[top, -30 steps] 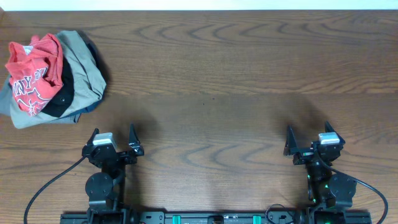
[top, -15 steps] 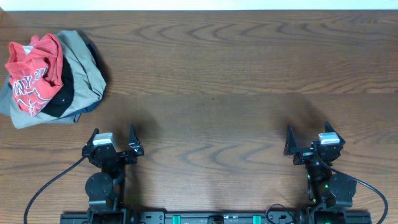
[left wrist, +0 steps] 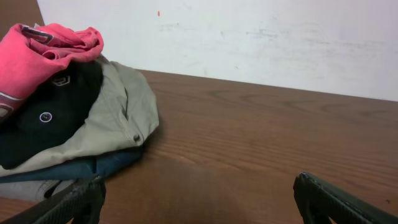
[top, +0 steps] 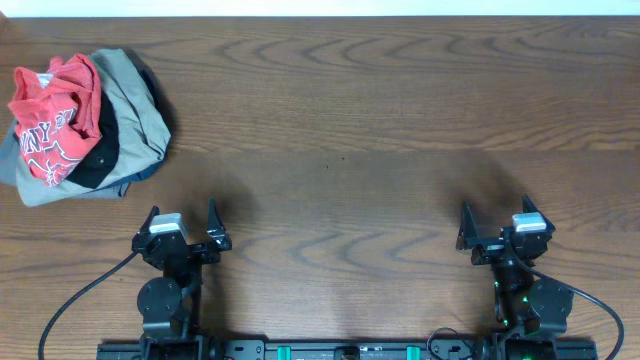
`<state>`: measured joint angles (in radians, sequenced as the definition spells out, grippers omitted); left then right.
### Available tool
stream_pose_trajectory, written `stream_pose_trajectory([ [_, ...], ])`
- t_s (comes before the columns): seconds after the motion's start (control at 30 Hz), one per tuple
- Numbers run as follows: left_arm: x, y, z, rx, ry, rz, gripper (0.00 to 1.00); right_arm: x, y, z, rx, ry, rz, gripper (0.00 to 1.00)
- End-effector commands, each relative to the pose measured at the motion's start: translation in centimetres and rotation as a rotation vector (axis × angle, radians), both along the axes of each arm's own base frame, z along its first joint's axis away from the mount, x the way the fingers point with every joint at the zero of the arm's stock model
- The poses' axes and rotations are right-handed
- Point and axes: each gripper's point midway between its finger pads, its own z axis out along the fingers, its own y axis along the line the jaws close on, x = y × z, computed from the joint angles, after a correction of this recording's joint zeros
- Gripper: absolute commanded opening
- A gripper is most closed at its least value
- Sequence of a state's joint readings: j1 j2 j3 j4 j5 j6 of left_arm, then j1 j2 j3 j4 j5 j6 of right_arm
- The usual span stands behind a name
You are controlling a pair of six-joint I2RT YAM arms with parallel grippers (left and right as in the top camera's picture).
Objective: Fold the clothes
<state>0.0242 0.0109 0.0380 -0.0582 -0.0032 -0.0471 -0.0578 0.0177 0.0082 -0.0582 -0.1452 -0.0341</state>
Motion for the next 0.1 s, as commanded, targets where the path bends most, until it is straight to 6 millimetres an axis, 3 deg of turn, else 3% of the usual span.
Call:
stream_pose_trajectory([
  [0.0, 0.04, -0.12, -1.84, 0.015, 0.042, -0.008, 0.98, -0.04, 0.44, -0.09, -0.008, 0.000, 0.019, 0.99],
  [0.07, 0.04, -0.12, -1.84, 0.015, 0.042, -0.008, 0.98, -0.04, 0.44, -0.09, -0.008, 0.000, 0.019, 0.99],
])
